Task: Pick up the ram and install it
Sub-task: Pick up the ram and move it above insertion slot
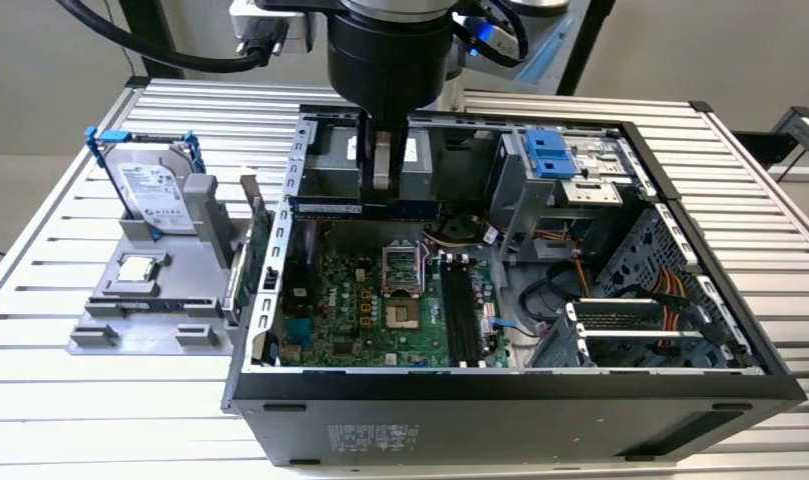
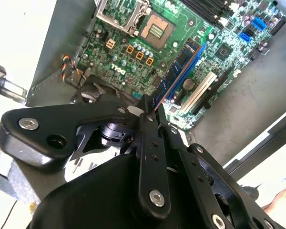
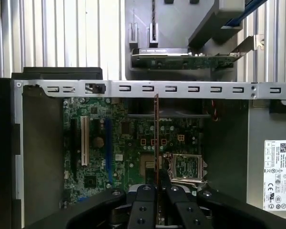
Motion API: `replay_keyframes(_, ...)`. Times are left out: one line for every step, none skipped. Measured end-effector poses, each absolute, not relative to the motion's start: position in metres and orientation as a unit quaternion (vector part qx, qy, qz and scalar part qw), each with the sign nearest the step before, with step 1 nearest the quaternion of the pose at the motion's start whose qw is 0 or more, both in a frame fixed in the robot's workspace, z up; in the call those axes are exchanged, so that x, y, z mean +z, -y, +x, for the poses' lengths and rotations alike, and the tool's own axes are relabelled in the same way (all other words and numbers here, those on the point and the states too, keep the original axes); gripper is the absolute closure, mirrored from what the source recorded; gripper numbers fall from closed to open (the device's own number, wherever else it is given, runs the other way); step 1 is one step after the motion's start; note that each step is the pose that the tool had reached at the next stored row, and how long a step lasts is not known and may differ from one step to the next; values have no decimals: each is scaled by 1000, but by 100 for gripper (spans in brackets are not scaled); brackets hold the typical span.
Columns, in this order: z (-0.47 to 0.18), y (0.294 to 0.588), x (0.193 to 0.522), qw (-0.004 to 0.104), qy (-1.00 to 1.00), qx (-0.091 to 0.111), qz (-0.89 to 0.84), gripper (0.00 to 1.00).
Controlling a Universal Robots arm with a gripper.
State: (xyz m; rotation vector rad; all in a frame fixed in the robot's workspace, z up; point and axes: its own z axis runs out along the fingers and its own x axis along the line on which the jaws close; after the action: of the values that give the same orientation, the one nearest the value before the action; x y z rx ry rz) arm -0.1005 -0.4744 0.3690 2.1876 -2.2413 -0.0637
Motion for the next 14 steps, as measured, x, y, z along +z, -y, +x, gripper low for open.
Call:
replay_keyframes(-99, 474, 369, 4, 715, -20, 698, 100)
replay_keyframes(-97, 474, 369, 4, 715, -20, 698, 100)
replay_keyframes(-95, 474, 369, 4, 715, -20, 698, 100)
replay_keyframes(-93, 474, 369, 4, 715, -20, 698, 100)
replay_keyframes(-92, 474, 369, 4, 715, -20, 698, 100)
replay_keyframes(-90, 474, 369, 4, 715, -20, 698, 100)
replay_keyframes(-88, 474, 369, 4, 715, -20, 698, 100)
replay_keyframes(-86, 474, 369, 4, 716, -20, 698, 100)
replay_keyframes(-84, 474, 369, 4, 715, -20, 698, 100)
replay_keyframes(-82, 474, 369, 4, 715, -20, 698, 100)
replay_keyframes(-80, 474, 369, 4, 715, -20, 698, 100)
replay_keyframes(-79, 474, 369, 5, 715, -20, 698, 100)
replay_keyframes(-77, 474, 369, 4, 715, -20, 698, 100)
replay_keyframes(-75, 474, 369, 4, 715, -20, 698, 100)
